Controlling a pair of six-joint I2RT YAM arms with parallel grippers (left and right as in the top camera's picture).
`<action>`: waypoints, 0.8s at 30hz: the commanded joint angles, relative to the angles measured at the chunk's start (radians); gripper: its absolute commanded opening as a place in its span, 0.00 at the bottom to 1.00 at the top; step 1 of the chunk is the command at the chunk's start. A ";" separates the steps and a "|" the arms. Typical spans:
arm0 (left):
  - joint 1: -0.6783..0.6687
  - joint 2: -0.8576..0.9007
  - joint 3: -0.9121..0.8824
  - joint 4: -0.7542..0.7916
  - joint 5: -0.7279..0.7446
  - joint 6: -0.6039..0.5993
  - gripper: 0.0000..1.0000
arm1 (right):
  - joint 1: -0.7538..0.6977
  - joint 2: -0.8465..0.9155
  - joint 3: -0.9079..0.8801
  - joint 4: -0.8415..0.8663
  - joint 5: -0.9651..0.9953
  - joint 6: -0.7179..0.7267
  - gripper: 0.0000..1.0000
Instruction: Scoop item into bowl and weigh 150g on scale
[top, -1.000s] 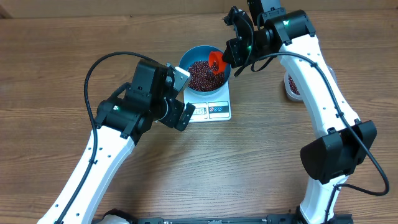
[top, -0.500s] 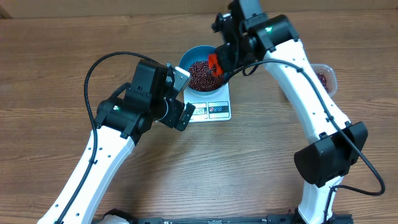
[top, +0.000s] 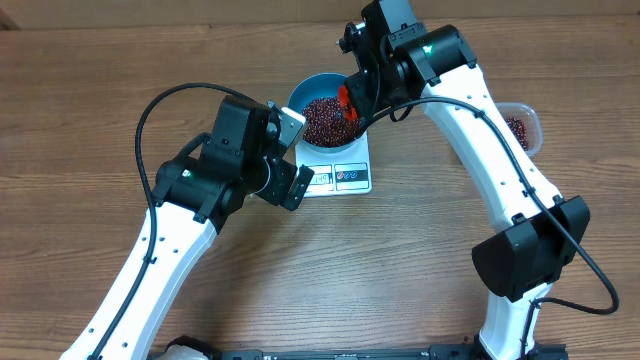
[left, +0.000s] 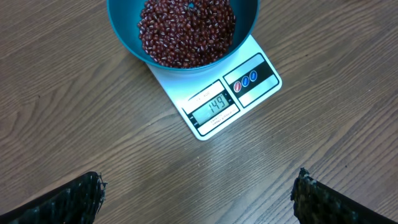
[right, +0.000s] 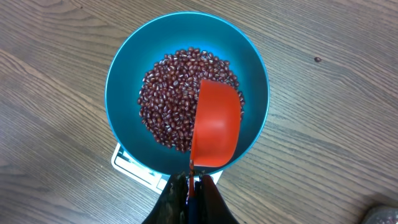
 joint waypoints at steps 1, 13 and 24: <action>-0.006 0.006 0.001 0.002 0.014 0.019 0.99 | -0.001 -0.040 0.033 0.007 -0.042 -0.008 0.04; -0.006 0.006 0.001 0.002 0.014 0.019 0.99 | -0.109 -0.040 0.033 0.009 -0.309 -0.008 0.04; -0.006 0.006 0.001 0.002 0.014 0.019 1.00 | -0.210 -0.040 0.033 -0.017 -0.435 -0.009 0.04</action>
